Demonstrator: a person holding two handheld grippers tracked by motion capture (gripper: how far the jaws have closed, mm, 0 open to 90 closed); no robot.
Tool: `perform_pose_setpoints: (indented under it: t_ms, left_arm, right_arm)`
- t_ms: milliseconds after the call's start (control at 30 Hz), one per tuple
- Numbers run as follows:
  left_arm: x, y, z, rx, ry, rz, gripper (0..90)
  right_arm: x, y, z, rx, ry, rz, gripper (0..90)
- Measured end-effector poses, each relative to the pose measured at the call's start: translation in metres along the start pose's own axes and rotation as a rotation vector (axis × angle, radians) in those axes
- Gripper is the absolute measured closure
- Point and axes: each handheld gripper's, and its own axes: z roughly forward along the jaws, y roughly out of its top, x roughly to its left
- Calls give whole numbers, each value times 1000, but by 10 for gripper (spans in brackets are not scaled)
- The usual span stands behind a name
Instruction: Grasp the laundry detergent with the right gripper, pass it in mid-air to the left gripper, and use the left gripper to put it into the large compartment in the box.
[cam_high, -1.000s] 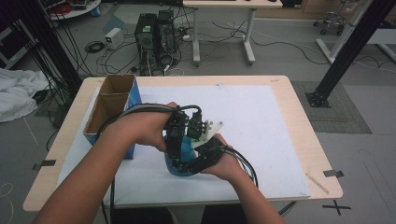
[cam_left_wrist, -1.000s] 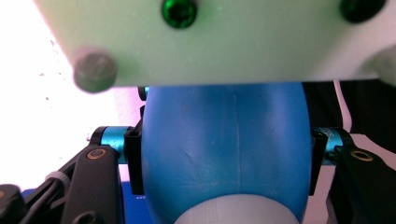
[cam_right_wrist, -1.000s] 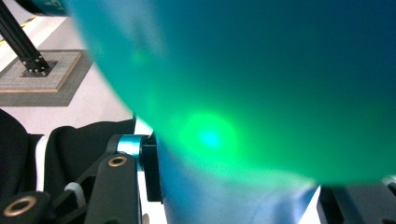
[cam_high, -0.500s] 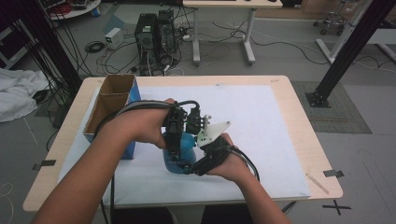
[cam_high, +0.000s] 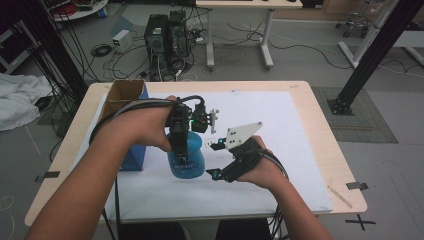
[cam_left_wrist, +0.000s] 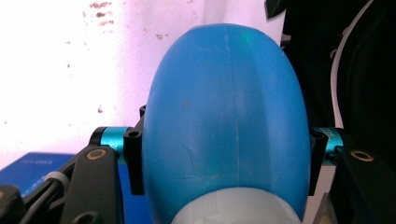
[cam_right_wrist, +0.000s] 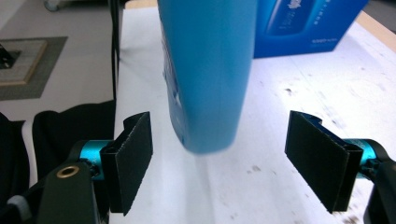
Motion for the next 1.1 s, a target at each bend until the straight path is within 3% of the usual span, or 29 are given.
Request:
perform_pose_setpoints:
  t_ms: [233,367,433,467,500,567,733,767,833,867,900,1067,1100]
  left_arm:
    - [6,-9,-13,-4,0,-52,386]
    - [11,-18,-25,-10,10,-103,386]
    - [16,-24,-34,-9,6,-148,386]
    - [16,-24,-34,-9,6,-148,386]
    - [19,-29,-42,-10,10,-179,386]
    - [19,-29,-42,-10,10,-179,386]
    - [26,-46,-64,-29,16,-258,386]
    - [26,-46,-64,-29,16,-258,386]
    - [31,-54,-74,-31,11,-309,386]
    - [31,-54,-74,-31,11,-309,386]
    - [34,-60,-81,-24,19,-347,386]
    - [43,-72,-96,-25,28,-405,386]
    - [48,-80,-104,-44,24,-437,386]
  right_arm:
    - [-7,7,-21,38,-40,-12,218]
    - [-9,11,-30,54,-59,-19,218]
    - [-11,13,-36,79,-69,-28,215]
    - [-12,13,-38,90,-76,-35,186]
    - [-13,13,-39,101,-82,-29,166]
    - [-14,13,-41,114,-93,-22,166]
    - [-17,14,-51,145,-109,-29,165]
    - [-17,14,-51,145,-109,-29,165]
    - [-18,13,-54,162,-120,-29,135]
    - [-18,13,-54,162,-120,-29,135]
    - [-20,12,-55,173,-122,-28,134]
    - [-20,11,-54,181,-120,-25,133]
    - [-20,11,-53,182,-118,-25,132]
